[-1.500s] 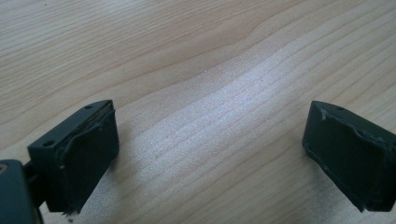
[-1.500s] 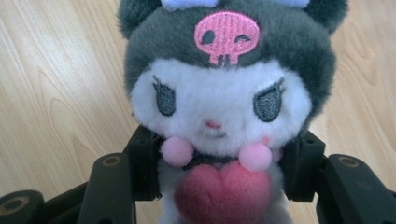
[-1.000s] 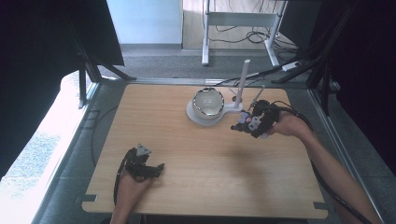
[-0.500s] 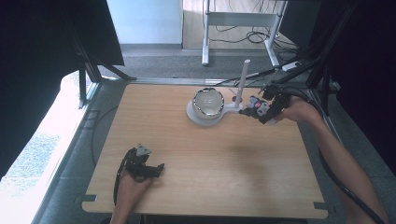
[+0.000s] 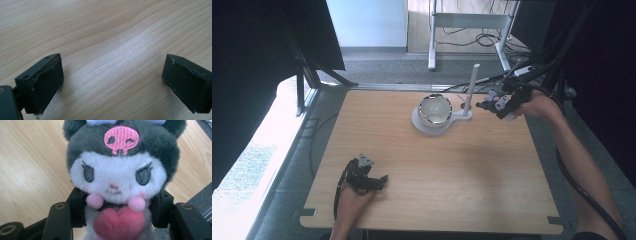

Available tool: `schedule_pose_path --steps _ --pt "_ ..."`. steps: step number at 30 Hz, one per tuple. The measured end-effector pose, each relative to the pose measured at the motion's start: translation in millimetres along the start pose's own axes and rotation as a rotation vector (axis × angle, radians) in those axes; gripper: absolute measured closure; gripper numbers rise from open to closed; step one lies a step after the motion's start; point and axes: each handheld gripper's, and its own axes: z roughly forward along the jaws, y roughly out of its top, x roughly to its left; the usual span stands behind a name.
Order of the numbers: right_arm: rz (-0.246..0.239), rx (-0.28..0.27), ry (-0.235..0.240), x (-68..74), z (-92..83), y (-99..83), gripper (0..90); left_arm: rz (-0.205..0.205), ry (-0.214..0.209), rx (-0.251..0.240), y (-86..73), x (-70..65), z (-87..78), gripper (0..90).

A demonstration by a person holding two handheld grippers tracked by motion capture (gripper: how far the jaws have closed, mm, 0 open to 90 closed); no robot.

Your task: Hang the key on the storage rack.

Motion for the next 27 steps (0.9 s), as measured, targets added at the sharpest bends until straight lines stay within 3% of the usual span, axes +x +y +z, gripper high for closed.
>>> schedule_pose_path --steps 12,27 --pt "0.035 -0.034 -0.038 -23.9 -11.0 13.2 43.3 0.0 -0.001 0.002 0.1 0.1 -0.1 3.7" --pt "0.065 -0.064 -0.078 -43.0 -23.4 35.4 43.3 0.0 -0.001 0.002 0.1 0.1 -0.1 3.7"
